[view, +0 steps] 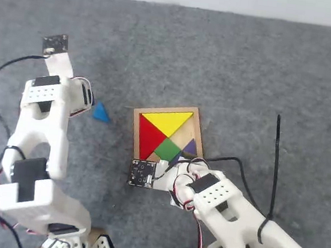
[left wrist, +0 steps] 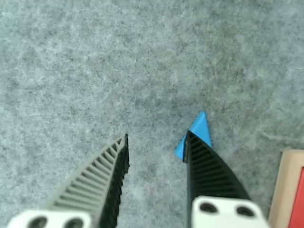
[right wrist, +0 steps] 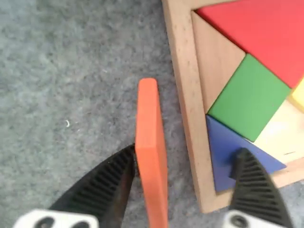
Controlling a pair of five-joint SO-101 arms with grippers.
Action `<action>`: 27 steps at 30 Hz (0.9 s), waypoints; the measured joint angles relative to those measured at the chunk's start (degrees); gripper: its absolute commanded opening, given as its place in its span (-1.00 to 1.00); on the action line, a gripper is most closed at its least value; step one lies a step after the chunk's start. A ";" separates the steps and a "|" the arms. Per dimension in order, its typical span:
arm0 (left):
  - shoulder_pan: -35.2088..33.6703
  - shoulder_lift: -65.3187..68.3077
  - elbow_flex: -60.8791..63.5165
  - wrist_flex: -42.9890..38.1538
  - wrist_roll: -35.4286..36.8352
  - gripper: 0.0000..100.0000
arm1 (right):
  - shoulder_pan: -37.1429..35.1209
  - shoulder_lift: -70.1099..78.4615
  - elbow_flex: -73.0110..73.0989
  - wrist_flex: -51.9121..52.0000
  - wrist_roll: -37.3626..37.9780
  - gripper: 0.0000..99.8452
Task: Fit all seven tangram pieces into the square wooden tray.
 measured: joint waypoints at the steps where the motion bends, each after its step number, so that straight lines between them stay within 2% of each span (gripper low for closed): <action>1: 0.00 0.00 0.00 0.00 0.00 -0.63 | 0.00 0.00 0.00 0.00 0.09 -0.76; 3: 0.00 0.00 0.00 0.00 0.00 -0.63 | 0.18 0.00 -0.70 -0.62 0.09 -0.83; 11: 0.00 0.00 0.00 0.00 0.00 -0.63 | 0.18 -0.18 -1.41 -1.49 0.18 -0.85; 15: 0.00 0.00 0.00 0.00 0.00 -0.63 | 0.35 -1.76 -0.97 -1.49 0.18 -0.98; 17: 0.00 0.00 0.00 0.00 0.00 -0.63 | 0.88 -3.52 -0.09 -1.32 0.18 -0.98; 23: 0.00 0.00 0.00 0.00 0.00 -0.63 | 1.85 -11.52 0.18 4.13 -1.05 -0.99; 27: 0.00 0.00 0.00 0.00 0.00 -0.63 | 2.29 -15.74 0.00 6.95 -5.54 -0.99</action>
